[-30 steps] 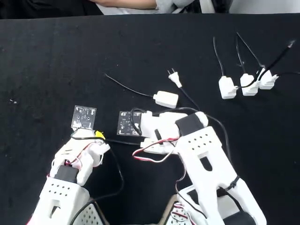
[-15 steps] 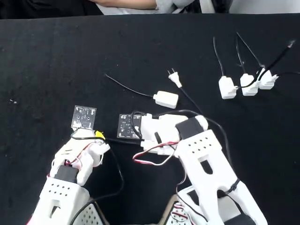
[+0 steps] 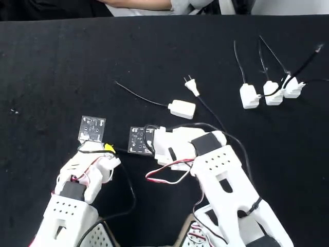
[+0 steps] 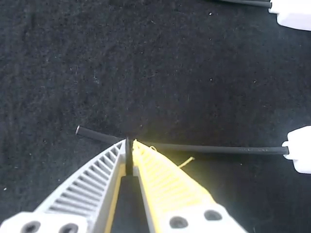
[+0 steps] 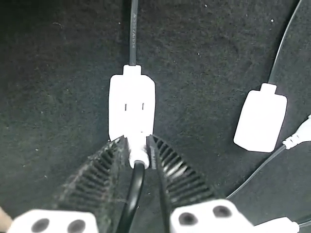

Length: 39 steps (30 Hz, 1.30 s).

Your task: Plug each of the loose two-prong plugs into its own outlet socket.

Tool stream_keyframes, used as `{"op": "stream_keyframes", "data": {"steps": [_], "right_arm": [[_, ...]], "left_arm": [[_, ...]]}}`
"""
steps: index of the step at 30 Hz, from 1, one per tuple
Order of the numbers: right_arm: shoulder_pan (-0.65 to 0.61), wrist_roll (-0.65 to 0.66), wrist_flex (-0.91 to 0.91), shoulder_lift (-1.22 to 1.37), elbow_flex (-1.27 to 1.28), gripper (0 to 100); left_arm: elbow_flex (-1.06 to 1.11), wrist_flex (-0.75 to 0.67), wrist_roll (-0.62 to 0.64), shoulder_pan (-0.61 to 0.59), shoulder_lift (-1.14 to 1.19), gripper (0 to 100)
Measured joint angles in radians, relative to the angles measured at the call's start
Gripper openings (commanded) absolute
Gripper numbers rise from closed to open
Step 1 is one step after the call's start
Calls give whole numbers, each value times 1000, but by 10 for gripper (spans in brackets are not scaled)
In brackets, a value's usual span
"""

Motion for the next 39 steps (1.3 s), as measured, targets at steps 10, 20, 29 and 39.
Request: {"op": "stream_keyframes", "data": {"steps": [10, 20, 29, 39], "right_arm": [[98, 14, 0, -2, 0, 11], [98, -9, 0, -2, 0, 11], [98, -25, 0, -2, 0, 11], [35, -94, -2, -2, 0, 11]], "left_arm": [[0, 0, 0, 0, 0, 30], [0, 0, 0, 0, 0, 30], [-189, 213, 2, 0, 0, 33], [-302, 319, -43, 0, 0, 34]]}}
